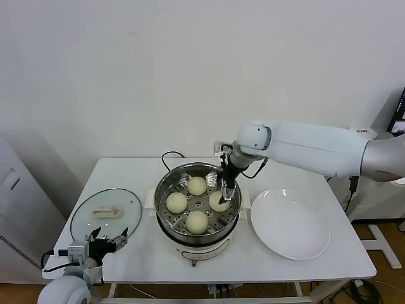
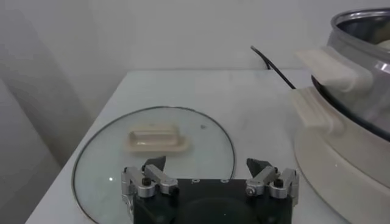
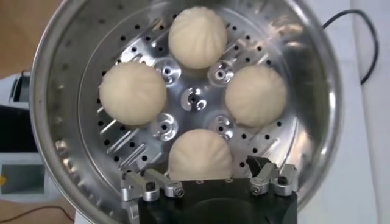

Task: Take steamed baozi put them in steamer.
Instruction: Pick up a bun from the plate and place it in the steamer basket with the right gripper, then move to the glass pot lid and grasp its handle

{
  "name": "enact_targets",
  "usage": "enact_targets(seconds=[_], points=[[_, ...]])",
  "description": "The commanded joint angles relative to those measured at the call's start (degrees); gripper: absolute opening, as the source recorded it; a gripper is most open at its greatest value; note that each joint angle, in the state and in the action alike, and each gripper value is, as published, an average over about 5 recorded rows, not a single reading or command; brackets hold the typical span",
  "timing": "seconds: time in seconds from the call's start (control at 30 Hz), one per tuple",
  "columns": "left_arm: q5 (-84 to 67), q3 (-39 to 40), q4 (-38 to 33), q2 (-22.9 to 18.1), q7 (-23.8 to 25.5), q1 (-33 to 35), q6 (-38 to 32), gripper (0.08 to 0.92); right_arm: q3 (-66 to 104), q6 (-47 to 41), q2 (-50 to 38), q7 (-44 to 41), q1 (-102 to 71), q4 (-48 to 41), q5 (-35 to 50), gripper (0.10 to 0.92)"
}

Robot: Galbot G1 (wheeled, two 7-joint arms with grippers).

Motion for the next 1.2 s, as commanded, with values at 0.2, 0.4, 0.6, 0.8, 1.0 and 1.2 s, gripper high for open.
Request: enact_targets(seconds=[0.2,0.4,0.6,0.8,1.0,1.2], points=[[-1.4,-1.0,-0.5,0.1,-0.3,-0.7,0.3,0.823,27.7,8.7,-18.0,12.2,-13.9,0.0,15.3,0.823],[-2.0,-1.2,-0.2,0.3,-0.2,-1.6,-0.4,0.823,48.6,21.1,-22.9,20.9,-35.1,0.9,16.3,0.823],[-2.9,-1.0,-0.2,1.2,0.2,-2.4,-1.0,0.823,72.7,27.4,-23.3,27.2,-58.8,4.2,13.6,0.823],[-2.7,-1.9,-0.3,1.8,2.1,-2.4,-2.9,0.823,87.8,33.8,-19.6,34.4,-74.2,5.1,6.4,0.823],[7.5,-3.2,0.9,4.9,5.9,-1.3,-9.2,0.823,103.1,36.0,-10.7,38.1,-88.2,7.5,-5.0,0.823],[24.9,-2.9,3.5,6.7,7.4,-0.9,-16.2,0.823,115.5,37.6,-2.1,39.8,-99.6,10.1,-12.9,0.823]])
